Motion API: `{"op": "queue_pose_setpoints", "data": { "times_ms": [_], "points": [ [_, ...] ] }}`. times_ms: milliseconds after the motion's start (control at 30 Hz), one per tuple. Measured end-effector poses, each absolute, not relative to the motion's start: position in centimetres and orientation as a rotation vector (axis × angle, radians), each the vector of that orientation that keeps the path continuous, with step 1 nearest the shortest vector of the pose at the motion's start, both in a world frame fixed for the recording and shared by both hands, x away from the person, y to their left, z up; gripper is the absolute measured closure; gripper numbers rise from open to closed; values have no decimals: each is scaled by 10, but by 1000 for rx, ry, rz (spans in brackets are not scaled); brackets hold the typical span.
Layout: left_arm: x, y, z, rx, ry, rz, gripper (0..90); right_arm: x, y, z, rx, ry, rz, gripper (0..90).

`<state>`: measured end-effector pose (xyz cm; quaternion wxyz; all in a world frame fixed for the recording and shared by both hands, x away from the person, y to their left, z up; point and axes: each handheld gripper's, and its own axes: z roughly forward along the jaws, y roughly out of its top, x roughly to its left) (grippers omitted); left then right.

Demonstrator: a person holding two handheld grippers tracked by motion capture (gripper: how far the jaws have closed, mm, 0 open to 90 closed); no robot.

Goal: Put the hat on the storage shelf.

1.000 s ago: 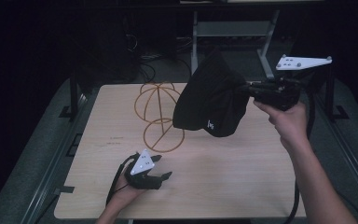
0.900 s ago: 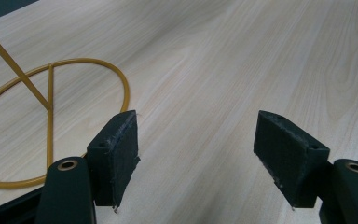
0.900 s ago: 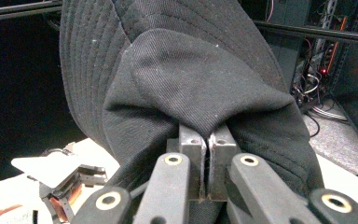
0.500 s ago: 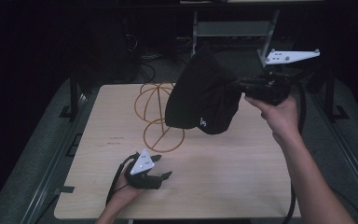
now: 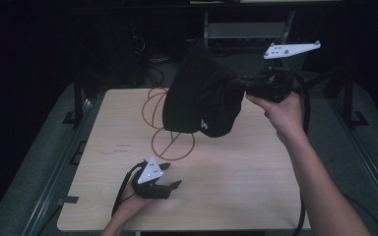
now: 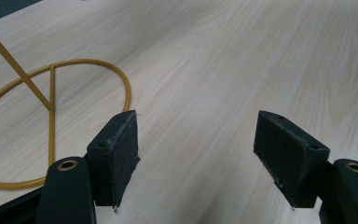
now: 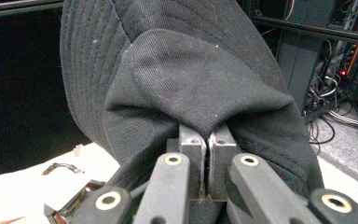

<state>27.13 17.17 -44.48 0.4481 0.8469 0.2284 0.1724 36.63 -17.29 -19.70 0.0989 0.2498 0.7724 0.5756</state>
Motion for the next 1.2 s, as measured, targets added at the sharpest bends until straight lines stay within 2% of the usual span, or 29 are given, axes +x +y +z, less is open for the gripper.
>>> {"op": "queue_pose_setpoints", "data": {
  "times_ms": [433,1200],
  "points": [
    [272,174,-444,2083,573,427,302,382,-143,-187,710,2336,1662,875],
    [273,173,-444,2079,571,427,302,400,-120,-184,726,2368,1657,875]
  ]
}}
